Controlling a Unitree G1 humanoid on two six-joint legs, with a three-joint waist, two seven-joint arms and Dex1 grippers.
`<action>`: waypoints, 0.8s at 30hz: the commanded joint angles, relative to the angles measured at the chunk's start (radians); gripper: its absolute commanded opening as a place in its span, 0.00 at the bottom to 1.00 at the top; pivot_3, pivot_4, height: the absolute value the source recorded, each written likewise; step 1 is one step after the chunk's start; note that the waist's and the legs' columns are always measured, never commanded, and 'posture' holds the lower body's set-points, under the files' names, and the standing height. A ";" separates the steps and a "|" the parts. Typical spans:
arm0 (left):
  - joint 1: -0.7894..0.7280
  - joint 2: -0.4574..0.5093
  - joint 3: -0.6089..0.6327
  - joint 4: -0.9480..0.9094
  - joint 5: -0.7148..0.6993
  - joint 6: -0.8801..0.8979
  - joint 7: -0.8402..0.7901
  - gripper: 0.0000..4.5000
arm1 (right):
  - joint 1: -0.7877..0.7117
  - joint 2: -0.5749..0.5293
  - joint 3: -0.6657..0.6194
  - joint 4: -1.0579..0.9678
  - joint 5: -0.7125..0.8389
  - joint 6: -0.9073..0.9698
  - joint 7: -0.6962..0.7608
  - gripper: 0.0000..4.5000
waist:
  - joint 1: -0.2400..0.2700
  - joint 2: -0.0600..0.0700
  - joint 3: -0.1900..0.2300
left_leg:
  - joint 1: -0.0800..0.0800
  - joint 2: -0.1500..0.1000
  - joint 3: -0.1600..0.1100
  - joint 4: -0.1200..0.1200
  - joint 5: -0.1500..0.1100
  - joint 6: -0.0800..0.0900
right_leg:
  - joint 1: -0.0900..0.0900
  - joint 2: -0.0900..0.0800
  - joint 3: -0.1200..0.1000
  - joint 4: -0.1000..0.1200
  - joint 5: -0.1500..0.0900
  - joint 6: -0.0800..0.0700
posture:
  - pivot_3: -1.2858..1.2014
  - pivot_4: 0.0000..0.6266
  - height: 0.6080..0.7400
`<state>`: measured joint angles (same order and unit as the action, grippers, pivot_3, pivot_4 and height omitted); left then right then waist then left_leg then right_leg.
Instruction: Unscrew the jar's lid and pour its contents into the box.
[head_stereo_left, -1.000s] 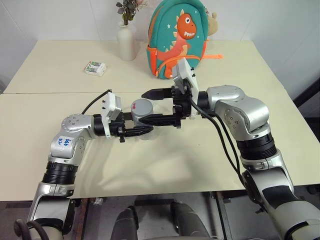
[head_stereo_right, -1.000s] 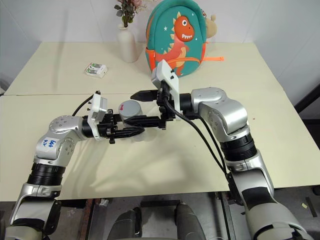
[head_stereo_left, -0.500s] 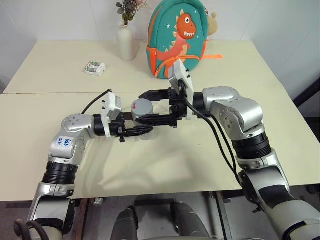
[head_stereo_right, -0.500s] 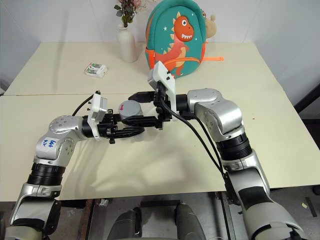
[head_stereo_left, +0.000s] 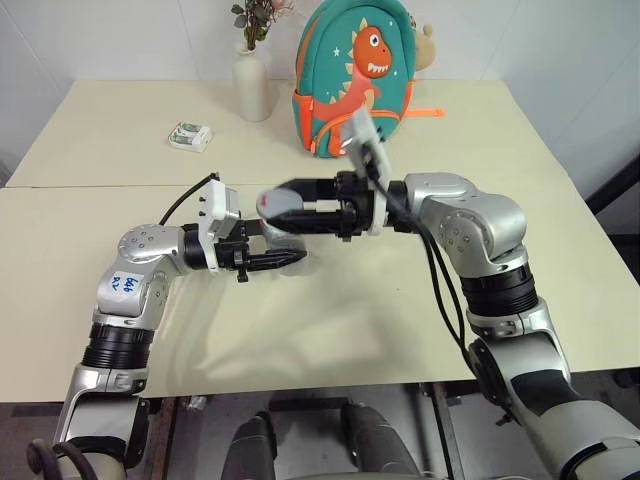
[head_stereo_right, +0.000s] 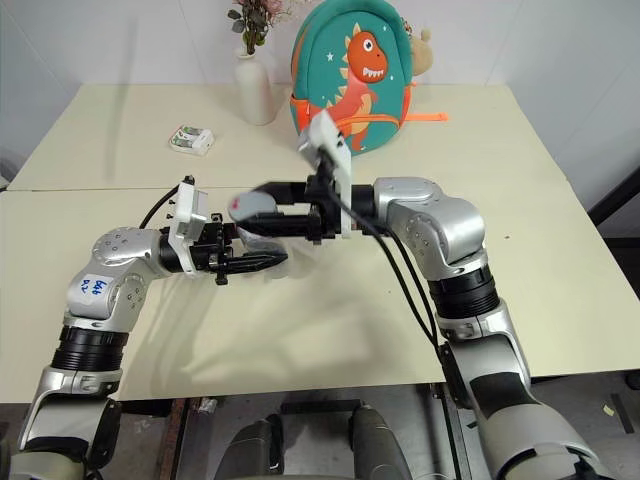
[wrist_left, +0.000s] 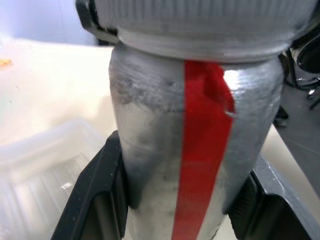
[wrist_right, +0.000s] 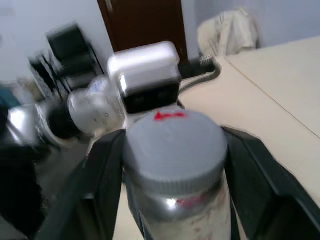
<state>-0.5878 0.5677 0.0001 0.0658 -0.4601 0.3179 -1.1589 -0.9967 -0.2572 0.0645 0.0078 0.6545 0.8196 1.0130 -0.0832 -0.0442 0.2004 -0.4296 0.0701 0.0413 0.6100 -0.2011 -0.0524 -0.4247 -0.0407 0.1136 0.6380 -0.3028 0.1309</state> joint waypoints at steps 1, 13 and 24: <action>0.007 0.008 -0.001 -0.010 0.006 -0.010 -0.006 0.46 | -0.020 -0.006 -0.092 -0.061 0.094 0.039 -0.040 0.56 | 0.001 0.000 0.000 | 0.000 0.000 0.000 0.000 0.000 0.000 | 0.000 0.000 0.000 0.000 0.000 0.000 | 0.52 0.24 1.00; 0.019 0.015 0.061 -0.056 -0.061 0.030 0.006 0.46 | 0.284 -0.210 -0.157 -0.058 -0.108 -0.190 -0.163 0.56 | 0.008 0.000 0.000 | -0.006 0.000 0.000 0.001 0.000 0.000 | -0.004 0.000 0.000 -0.002 0.000 0.000 | 0.52 0.24 1.00; -0.031 0.016 0.087 -0.013 -0.074 0.063 0.016 0.46 | 0.542 -0.203 -0.096 0.196 -0.355 -0.613 -0.164 0.56 | -0.001 0.000 0.000 | -0.005 -0.001 0.000 0.003 0.002 0.000 | -0.003 0.000 0.001 -0.001 0.001 0.002 | 0.52 0.24 1.00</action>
<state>-0.5908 0.5801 0.0654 0.0580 -0.5081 0.3740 -1.1473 -0.4694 -0.4583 -0.0466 0.1880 0.3370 0.2823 0.8409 -0.0845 -0.0443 0.2004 -0.4346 0.0692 0.0410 0.6129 -0.1992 -0.0525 -0.4278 -0.0404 0.1146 0.6374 -0.3015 0.1335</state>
